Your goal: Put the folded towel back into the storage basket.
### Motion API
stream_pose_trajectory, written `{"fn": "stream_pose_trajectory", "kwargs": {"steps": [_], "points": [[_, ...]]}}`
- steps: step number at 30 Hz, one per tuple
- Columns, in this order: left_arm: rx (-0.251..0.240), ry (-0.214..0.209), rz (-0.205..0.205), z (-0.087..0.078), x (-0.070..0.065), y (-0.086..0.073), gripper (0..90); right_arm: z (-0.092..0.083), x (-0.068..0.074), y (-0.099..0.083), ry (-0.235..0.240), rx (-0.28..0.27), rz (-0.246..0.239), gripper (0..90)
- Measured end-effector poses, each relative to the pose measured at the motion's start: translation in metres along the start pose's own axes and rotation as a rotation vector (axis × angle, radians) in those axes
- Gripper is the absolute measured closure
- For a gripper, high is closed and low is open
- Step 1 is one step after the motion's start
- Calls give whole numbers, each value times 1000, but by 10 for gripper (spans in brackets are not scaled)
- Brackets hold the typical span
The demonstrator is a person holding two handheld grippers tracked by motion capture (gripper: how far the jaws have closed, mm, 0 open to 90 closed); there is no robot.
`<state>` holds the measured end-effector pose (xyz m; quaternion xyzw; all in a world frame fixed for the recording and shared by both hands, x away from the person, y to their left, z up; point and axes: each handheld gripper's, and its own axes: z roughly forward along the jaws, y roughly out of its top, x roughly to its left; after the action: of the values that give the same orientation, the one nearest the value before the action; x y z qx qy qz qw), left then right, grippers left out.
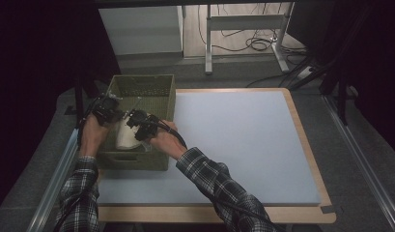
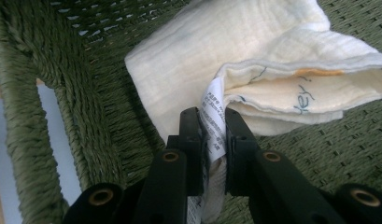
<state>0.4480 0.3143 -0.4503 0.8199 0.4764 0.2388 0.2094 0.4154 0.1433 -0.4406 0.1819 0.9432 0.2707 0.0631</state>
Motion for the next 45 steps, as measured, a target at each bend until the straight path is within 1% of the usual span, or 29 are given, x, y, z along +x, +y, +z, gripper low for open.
{"fn": "stream_pose_trajectory", "kwargs": {"steps": [3,5,8,9,10,11,12,14,15,16,17,18,20,21,26,32,35,38,40,43,45], "points": [[18,-5,5,5,0,0,800,3,1,1,-2,12,-2,795],[33,-5,17,10,-2,0,798,4,2,2,-15,25,-9,791],[62,-4,28,18,-5,2,781,4,1,2,-17,27,-5,758],[66,-4,26,20,-5,2,748,5,0,2,-13,31,-2,716],[74,2,24,23,-6,2,715,5,-1,1,-8,32,-1,697],[84,10,20,26,-7,3,686,6,-2,1,-2,31,5,695],[85,12,18,27,-7,3,639,4,-3,0,-10,20,4,678],[83,18,11,27,-8,4,601,3,-5,0,-11,10,11,668],[81,21,12,25,-7,4,582,1,-7,0,-13,2,15,660],[73,17,1,24,-6,4,545,-3,-9,0,-19,-11,16,633],[65,17,-2,23,-5,4,545,-3,-9,0,-19,-11,16,633],[58,18,-12,21,-5,4,517,-7,-12,-1,-28,-24,19,611],[44,18,-26,18,-4,5,499,-9,-13,-1,-28,-34,18,599],[40,18,-29,17,-4,5,481,-11,-14,-2,-24,-42,21,581],[12,5,-62,12,-3,4,399,-18,-19,-8,-34,-73,16,490],[-49,-36,-108,6,-2,4,292,-30,-25,-18,-27,-128,27,376],[-59,-43,-117,5,-4,4,257,-35,-29,-23,-25,-157,35,325],[-75,-63,-129,4,-5,5,208,-42,-32,-30,-35,-182,44,270],[-88,-73,-134,2,-7,5,202,-44,-33,-32,-36,-188,44,265],[-100,-84,-140,1,-10,7,155,-53,-36,-40,-34,-226,52,233],[-108,-98,-145,0,-12,8,148,-55,-36,-42,-33,-231,52,225]]}}
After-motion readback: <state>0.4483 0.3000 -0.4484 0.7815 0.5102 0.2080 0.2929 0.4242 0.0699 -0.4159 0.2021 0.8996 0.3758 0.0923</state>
